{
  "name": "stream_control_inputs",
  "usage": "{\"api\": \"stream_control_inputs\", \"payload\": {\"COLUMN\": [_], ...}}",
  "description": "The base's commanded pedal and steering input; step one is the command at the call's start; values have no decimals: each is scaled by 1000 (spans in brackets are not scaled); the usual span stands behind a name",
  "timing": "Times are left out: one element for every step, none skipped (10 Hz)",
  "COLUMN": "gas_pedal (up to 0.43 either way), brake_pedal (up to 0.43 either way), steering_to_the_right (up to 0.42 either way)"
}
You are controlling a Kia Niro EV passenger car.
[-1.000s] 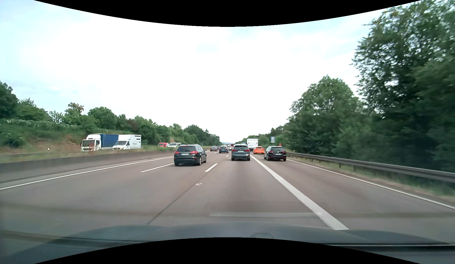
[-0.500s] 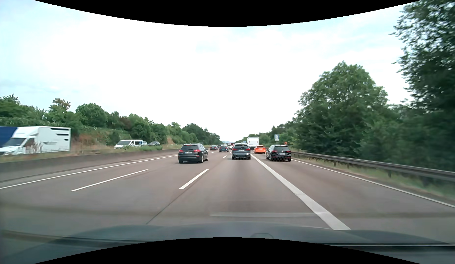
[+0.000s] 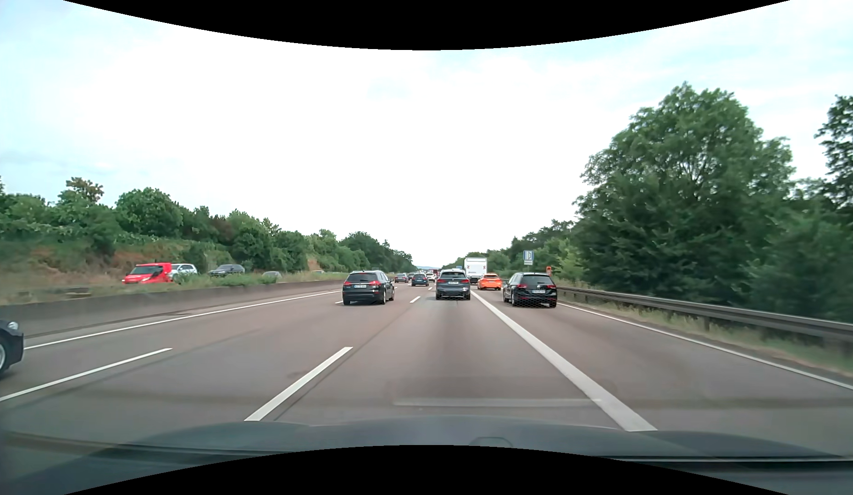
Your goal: Follow the waypoints while adhering to traffic rules and regulations
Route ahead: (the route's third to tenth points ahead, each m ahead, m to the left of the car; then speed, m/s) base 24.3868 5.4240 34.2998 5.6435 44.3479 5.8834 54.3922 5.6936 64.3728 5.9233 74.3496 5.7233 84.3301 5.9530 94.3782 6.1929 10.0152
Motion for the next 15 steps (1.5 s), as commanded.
{"api": "stream_control_inputs", "payload": {"gas_pedal": [20,28,28,28,39,39,39,39,39,47,47,47,59,59,59], "brake_pedal": [0,0,0,0,0,0,0,0,0,0,0,0,0,0,0], "steering_to_the_right": [-2,-1,-1,-1,-1,-1,-1,-1,-1,-1,-2,-1,-2,-2,-2]}}
